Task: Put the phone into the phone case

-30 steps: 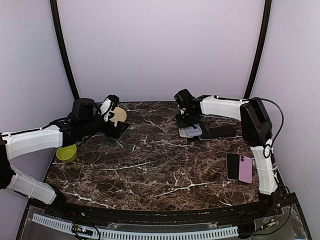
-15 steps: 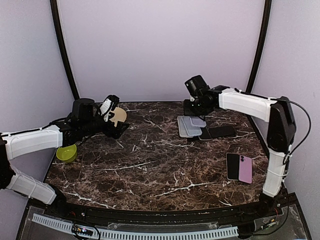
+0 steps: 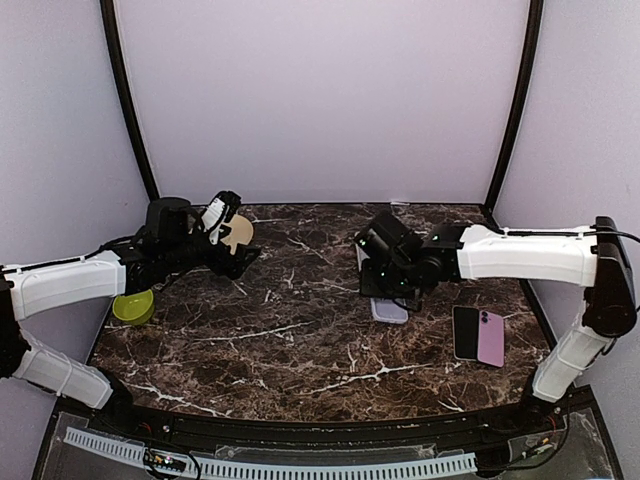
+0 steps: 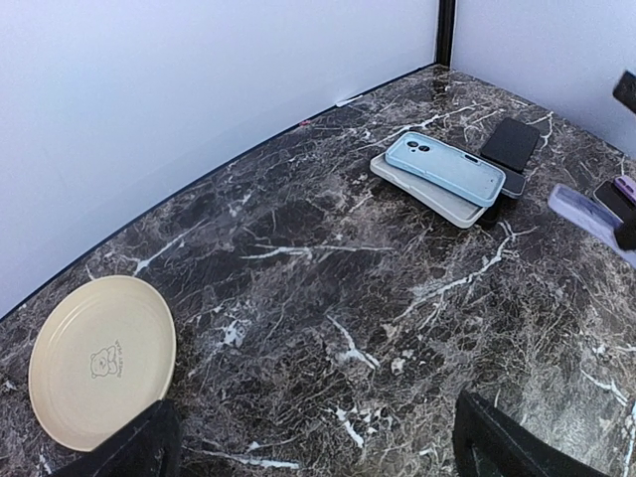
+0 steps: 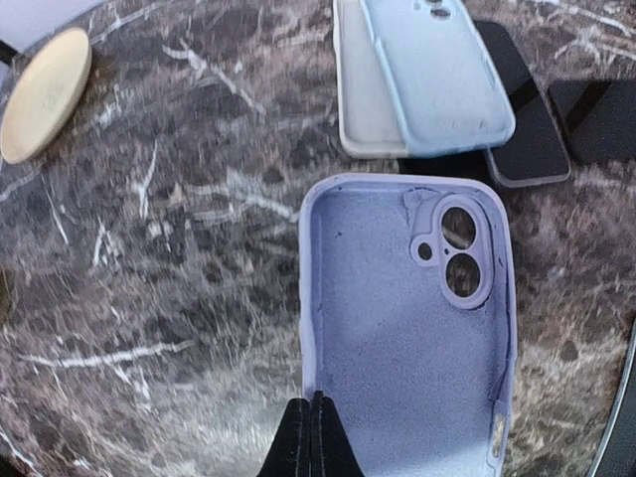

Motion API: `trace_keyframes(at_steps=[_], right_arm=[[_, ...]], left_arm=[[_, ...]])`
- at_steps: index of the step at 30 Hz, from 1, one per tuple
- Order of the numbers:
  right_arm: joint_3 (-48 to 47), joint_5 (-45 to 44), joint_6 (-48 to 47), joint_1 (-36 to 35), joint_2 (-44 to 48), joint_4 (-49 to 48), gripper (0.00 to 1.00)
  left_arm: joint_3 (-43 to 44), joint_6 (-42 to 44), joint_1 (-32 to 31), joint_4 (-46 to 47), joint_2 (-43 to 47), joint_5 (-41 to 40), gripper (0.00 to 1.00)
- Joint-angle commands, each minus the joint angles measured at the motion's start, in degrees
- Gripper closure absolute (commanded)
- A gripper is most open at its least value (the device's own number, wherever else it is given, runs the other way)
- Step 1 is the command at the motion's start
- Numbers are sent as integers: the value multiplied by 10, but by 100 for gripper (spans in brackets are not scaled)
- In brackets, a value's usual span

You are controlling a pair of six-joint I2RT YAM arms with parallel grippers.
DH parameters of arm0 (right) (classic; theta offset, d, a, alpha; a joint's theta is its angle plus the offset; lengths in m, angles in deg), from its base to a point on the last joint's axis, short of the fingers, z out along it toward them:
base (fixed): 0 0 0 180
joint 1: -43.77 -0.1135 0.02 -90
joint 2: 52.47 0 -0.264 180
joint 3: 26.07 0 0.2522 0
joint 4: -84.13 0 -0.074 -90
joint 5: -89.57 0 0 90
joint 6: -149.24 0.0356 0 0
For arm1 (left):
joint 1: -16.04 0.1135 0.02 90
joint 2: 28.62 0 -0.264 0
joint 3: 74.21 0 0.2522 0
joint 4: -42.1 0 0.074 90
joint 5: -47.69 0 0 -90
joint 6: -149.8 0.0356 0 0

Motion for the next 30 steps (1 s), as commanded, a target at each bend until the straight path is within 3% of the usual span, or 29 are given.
trace_keyframes(at_steps=[1, 6, 17, 30], right_arm=[[27, -15, 135, -49, -4, 42, 100], [49, -16, 182, -83, -34, 48, 100], [63, 18, 162, -117, -127, 30, 100], [70, 17, 151, -120, -110, 29, 100]], left_arm=[[-11, 6, -6, 10, 19, 0, 3], [-15, 10, -8, 10, 18, -8, 3], [-21, 22, -17, 14, 15, -20, 3], [-22, 30, -21, 14, 3, -25, 3]])
